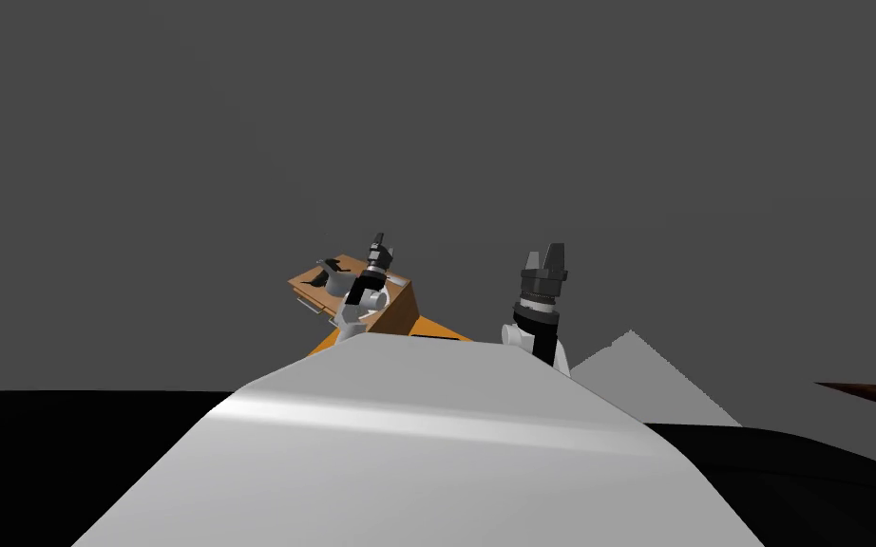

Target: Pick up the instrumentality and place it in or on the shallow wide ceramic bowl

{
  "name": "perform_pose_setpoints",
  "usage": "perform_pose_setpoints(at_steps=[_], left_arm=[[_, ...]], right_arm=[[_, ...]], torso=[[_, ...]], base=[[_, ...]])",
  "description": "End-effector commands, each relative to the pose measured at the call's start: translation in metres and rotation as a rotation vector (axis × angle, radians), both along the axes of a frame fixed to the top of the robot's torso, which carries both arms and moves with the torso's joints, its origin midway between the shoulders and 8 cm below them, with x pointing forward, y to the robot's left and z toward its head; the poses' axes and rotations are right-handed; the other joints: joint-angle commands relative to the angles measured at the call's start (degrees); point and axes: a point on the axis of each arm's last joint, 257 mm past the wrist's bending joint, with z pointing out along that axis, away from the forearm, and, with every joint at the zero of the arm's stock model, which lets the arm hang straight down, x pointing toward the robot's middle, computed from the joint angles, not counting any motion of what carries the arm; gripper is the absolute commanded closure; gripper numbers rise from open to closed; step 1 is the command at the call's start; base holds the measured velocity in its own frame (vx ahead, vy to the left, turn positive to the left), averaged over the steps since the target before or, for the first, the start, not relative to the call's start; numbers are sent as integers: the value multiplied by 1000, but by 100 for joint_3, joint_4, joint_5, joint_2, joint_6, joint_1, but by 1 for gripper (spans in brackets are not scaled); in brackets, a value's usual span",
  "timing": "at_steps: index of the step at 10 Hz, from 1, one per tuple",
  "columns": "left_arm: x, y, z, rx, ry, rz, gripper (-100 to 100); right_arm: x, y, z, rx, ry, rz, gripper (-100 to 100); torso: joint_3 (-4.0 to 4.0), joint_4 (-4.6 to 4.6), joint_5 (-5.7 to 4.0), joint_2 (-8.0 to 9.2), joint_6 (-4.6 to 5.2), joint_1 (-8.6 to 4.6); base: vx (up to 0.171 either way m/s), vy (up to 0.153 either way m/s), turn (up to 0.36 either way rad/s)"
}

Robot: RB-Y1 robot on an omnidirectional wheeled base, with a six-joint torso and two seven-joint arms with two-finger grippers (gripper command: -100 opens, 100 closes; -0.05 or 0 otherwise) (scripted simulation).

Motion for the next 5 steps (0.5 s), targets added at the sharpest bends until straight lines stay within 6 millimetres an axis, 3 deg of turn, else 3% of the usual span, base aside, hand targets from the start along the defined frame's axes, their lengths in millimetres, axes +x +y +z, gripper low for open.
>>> perform_pose_setpoints(at_steps=[1,5], left_arm=[[17,6,-17,10,63,1,-100],[47,13,-46,32,187,3,-100]], right_arm=[[0,0,0,0,0,0,0],[0,0,0,0,0,0,0]], torso=[[0,0,0,0,0,0],[-1,0,0,-1,0,2]], base=[[-9,14,11],[-4,13,2]])
